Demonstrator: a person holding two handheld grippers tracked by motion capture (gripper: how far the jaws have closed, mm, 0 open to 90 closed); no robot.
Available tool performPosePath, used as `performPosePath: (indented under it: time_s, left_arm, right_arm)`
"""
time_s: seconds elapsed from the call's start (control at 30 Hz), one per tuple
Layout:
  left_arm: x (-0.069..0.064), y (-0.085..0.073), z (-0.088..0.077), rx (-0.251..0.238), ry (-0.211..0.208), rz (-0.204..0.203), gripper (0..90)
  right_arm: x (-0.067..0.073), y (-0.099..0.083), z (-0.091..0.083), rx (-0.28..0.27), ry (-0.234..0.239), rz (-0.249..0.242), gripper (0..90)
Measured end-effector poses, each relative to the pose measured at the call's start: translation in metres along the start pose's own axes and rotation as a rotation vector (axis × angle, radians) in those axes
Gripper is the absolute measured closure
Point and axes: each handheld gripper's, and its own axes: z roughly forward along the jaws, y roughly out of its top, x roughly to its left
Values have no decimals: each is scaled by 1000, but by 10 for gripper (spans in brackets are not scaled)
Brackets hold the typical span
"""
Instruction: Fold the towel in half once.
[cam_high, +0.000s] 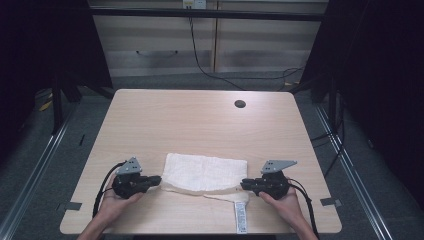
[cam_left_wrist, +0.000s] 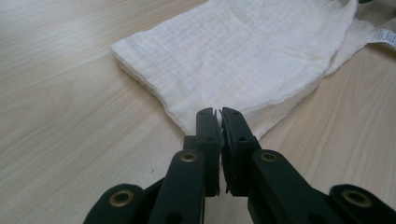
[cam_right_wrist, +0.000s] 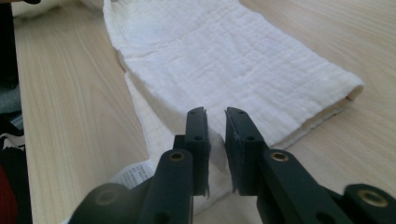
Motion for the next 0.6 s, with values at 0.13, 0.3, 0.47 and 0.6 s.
performPosePath:
  time_s: [0.13, 0.3, 0.47, 0.6]
  left_arm:
    - [1, 1, -4, -18, -8, -12, 800]
    - [12, 8, -16, -54, 0, -23, 793]
    - [11, 15, -6, -32, 17, -6, 778]
    - [20, 39, 23, -19, 21, 2, 753]
  right_arm:
    - [-3, 4, -11, -67, 3, 16, 757]
    - [-4, 6, -7, -57, -2, 18, 744]
    - [-8, 10, 1, -41, -14, 21, 741]
    - [-21, 14, 18, 9, -51, 44, 747]
